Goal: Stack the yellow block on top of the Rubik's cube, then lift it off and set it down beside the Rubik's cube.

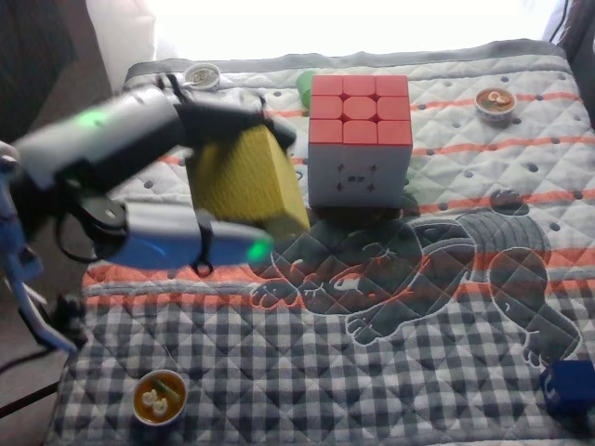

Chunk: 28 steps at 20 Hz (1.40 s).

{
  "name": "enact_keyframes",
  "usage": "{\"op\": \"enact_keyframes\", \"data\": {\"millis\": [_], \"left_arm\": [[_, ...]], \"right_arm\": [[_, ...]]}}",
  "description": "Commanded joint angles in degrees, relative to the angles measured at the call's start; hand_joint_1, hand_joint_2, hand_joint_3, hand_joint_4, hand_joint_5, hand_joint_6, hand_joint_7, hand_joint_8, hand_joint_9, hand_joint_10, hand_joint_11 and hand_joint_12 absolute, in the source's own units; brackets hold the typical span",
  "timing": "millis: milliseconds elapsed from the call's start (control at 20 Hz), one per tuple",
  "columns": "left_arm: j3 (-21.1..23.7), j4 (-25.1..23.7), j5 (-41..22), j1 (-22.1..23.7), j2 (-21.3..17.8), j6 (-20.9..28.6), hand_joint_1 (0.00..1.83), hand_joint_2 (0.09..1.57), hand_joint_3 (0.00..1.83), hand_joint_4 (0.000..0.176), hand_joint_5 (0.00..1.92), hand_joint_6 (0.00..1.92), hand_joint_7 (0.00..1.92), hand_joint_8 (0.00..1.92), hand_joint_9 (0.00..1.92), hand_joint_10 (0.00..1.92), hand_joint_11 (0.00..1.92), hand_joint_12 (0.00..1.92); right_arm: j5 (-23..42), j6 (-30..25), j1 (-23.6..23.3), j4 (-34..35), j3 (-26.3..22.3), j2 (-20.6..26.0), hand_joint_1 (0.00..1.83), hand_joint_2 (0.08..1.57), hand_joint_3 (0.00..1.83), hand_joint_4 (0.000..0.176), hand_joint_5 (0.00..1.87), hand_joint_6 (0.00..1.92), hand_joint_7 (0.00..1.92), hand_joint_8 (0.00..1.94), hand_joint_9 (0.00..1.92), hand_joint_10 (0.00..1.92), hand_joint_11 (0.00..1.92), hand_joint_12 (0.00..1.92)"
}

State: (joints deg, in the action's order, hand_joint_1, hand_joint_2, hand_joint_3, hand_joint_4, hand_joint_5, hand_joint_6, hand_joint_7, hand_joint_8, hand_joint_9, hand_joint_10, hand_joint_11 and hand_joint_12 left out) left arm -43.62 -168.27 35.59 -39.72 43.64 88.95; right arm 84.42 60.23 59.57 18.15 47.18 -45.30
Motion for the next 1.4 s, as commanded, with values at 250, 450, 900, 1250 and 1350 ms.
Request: {"op": "enact_keyframes", "data": {"millis": [250, 450, 900, 1250, 1350], "left_arm": [[-3.22, -2.3, 11.9, 7.15, 2.22, 0.42, 1.07, 1.22, 0.0, 0.0, 0.79, 1.27, 0.76, 0.02, 0.49, 0.72, 0.21, 1.58], [-10.24, -3.24, 1.93, 16.12, 8.68, 0.43, 1.07, 1.19, 0.0, 0.0, 0.84, 1.21, 0.77, 0.01, 0.4, 0.47, 0.0, 1.52], [-23.03, 0.46, -10.4, 21.64, 20.6, 0.47, 1.14, 1.15, 0.0, 0.0, 0.92, 1.09, 0.77, 0.14, 0.33, 0.78, 0.0, 1.64], [-28.04, 1.09, -16.17, 21.79, 26.01, 0.48, 1.15, 1.13, 0.0, 0.0, 0.94, 1.05, 0.61, 0.03, 0.08, 0.66, 0.0, 1.41], [-29.04, 1.27, -17.5, 21.3, 27.07, 0.49, 1.14, 1.15, 0.0, 0.0, 0.91, 1.09, 0.48, 0.02, 0.13, 0.35, 0.0, 0.93]], "right_arm": [[6.81, 0.04, -0.3, -0.82, 0.74, -0.48, 1.17, 1.31, 0.0, 0.0, 0.54, 1.48, 0.79, 1.55, 0.89, 1.54, 0.92, 1.81], [6.77, 0.03, -0.3, -0.83, 1.17, -1.08, 1.16, 1.3, 0.0, 0.0, 0.58, 1.45, 0.8, 1.53, 0.89, 1.52, 0.91, 1.8], [6.44, -0.01, -0.38, -0.93, 1.89, -2.06, 1.15, 1.31, 0.0, 0.0, 0.54, 1.5, 0.78, 1.56, 0.91, 1.55, 0.92, 1.8], [5.74, -0.13, -0.93, -1.27, 2.27, -2.45, 1.16, 1.31, 0.0, 0.0, 0.54, 1.47, 0.78, 1.59, 0.95, 1.61, 0.94, 1.87], [5.7, -0.16, -1.01, -1.4, 2.3, -2.45, 1.17, 1.31, 0.0, 0.0, 0.55, 1.46, 0.78, 1.59, 0.91, 1.62, 0.91, 1.88]]}}
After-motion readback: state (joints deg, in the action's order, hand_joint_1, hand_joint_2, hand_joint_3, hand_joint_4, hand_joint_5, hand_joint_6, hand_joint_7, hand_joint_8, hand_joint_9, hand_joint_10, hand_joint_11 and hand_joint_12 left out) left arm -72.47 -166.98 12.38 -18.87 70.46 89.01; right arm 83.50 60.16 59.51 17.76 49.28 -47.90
